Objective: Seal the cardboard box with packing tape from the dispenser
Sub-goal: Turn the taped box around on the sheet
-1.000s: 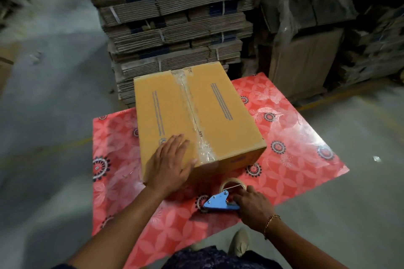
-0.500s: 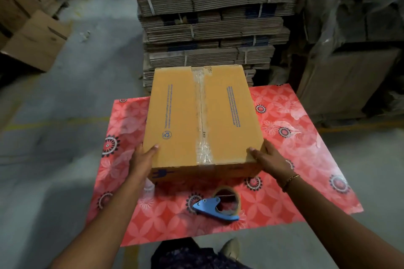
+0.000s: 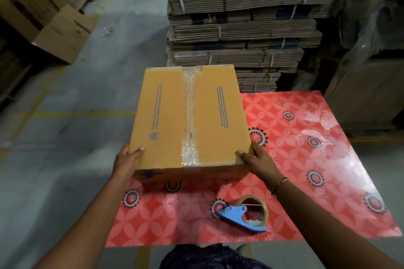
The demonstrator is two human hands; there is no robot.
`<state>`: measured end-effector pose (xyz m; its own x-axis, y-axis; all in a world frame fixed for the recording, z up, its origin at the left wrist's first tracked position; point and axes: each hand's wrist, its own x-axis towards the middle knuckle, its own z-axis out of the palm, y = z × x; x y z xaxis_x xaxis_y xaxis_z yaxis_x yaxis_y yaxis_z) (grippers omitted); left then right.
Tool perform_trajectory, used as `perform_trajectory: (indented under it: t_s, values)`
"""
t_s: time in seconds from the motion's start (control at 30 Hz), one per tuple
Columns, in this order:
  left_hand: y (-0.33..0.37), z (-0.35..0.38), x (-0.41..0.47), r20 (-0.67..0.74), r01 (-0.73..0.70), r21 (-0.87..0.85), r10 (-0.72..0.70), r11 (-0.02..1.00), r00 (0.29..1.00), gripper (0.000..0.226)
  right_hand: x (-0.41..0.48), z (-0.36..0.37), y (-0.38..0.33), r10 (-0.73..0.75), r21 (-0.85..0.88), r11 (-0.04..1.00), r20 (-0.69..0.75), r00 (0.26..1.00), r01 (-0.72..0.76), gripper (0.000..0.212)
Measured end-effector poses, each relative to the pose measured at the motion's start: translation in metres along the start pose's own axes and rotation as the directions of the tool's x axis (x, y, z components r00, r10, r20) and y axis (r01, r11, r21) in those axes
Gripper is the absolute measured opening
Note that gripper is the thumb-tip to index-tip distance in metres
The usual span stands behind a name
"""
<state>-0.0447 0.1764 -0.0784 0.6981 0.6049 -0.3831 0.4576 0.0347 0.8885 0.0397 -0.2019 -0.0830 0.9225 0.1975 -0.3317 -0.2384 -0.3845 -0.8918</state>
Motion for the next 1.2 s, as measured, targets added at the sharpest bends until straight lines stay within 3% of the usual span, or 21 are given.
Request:
perform_trajectory:
  t_s: [0.17, 0.27, 0.3, 0.37, 0.43, 0.53, 0.6, 0.67, 0.73, 0.83, 0.9, 0.97, 1.03, 1.1, 1.13, 1.17, 1.2]
  values:
    - [-0.006, -0.005, 0.007, 0.028, -0.001, 0.193, -0.005, 0.981, 1.000, 0.052, -0.015, -0.004, 0.008, 0.092, -0.069, 0.993, 0.003, 0.996, -0.092, 0.067]
    - [-0.002, 0.002, -0.006, -0.061, -0.162, 0.513, 0.224, 0.843, 0.973, 0.067, -0.043, -0.019, 0.021, 0.190, -0.111, 0.973, -0.127, 0.974, -0.204, 0.082]
    - [0.000, 0.008, -0.015, -0.077, -0.256, 0.587, 0.368, 0.768, 0.927, 0.065, -0.056, -0.024, 0.030, 0.231, -0.086, 0.964, -0.183, 0.955, -0.250, 0.078]
    - [0.009, 0.025, -0.037, -0.006, -0.504, 0.620, 0.645, 0.602, 0.764, 0.056, -0.084, -0.031, 0.051, 0.318, -0.065, 0.936, -0.258, 0.912, -0.345, 0.071]
    - [0.014, 0.046, -0.055, 0.141, -0.694, 0.558, 0.772, 0.455, 0.620, 0.045, -0.108, -0.032, 0.075, 0.439, -0.140, 0.862, -0.270, 0.857, -0.486, 0.070]
    - [0.024, 0.082, -0.083, 0.337, -0.825, 0.367, 0.765, 0.430, 0.548, 0.033, -0.134, -0.015, 0.098, 0.670, -0.194, 0.708, -0.119, 0.733, -0.679, 0.071]
    - [0.023, 0.102, -0.102, 0.453, -0.843, 0.239, 0.712, 0.482, 0.536, 0.025, -0.141, 0.003, 0.103, 0.729, -0.091, 0.681, -0.015, 0.685, -0.727, 0.071]
    - [0.019, 0.117, -0.116, 0.600, -0.834, 0.144, 0.623, 0.533, 0.502, 0.020, -0.140, 0.019, 0.108, 0.722, 0.095, 0.690, -0.023, 0.691, -0.718, 0.063]
    - [0.012, 0.125, -0.128, 0.761, -0.843, 0.114, 0.499, 0.526, 0.415, 0.022, -0.134, 0.031, 0.111, 0.719, 0.288, 0.679, -0.074, 0.691, -0.676, 0.050]
    - [0.001, 0.131, -0.140, 0.881, -0.857, 0.100, 0.355, 0.506, 0.312, 0.030, -0.127, 0.036, 0.110, 0.717, 0.391, 0.673, -0.141, 0.682, -0.627, 0.035]
    - [-0.002, 0.131, -0.142, 0.888, -0.838, 0.120, 0.320, 0.532, 0.330, 0.029, -0.128, 0.031, 0.106, 0.679, 0.372, 0.719, -0.197, 0.707, -0.587, 0.024]
    - [-0.002, 0.131, -0.140, 0.862, -0.770, 0.169, 0.286, 0.616, 0.418, 0.028, -0.134, 0.016, 0.098, 0.603, 0.345, 0.786, -0.240, 0.761, -0.514, 0.017]
    - [-0.002, 0.131, -0.136, 0.822, -0.633, 0.220, 0.209, 0.742, 0.531, 0.028, -0.139, -0.008, 0.082, 0.509, 0.348, 0.839, -0.229, 0.830, -0.418, 0.016]
    - [0.005, 0.135, -0.137, 0.785, -0.397, 0.250, 0.055, 0.883, 0.616, 0.028, -0.139, -0.035, 0.057, 0.414, 0.380, 0.868, -0.197, 0.889, -0.320, 0.021]
    - [0.013, 0.139, -0.140, 0.775, -0.215, 0.265, -0.075, 0.940, 0.627, 0.030, -0.136, -0.049, 0.042, 0.360, 0.385, 0.881, -0.173, 0.917, -0.274, 0.022]
    - [0.020, 0.145, -0.144, 0.781, 0.000, 0.276, -0.225, 0.961, 0.583, 0.035, -0.132, -0.062, 0.024, 0.297, 0.381, 0.897, -0.141, 0.944, -0.226, 0.024]
    - [0.030, 0.152, -0.151, 0.801, 0.192, 0.280, -0.340, 0.940, 0.493, 0.047, -0.127, -0.075, 0.006, 0.230, 0.369, 0.913, -0.108, 0.967, -0.176, 0.027]
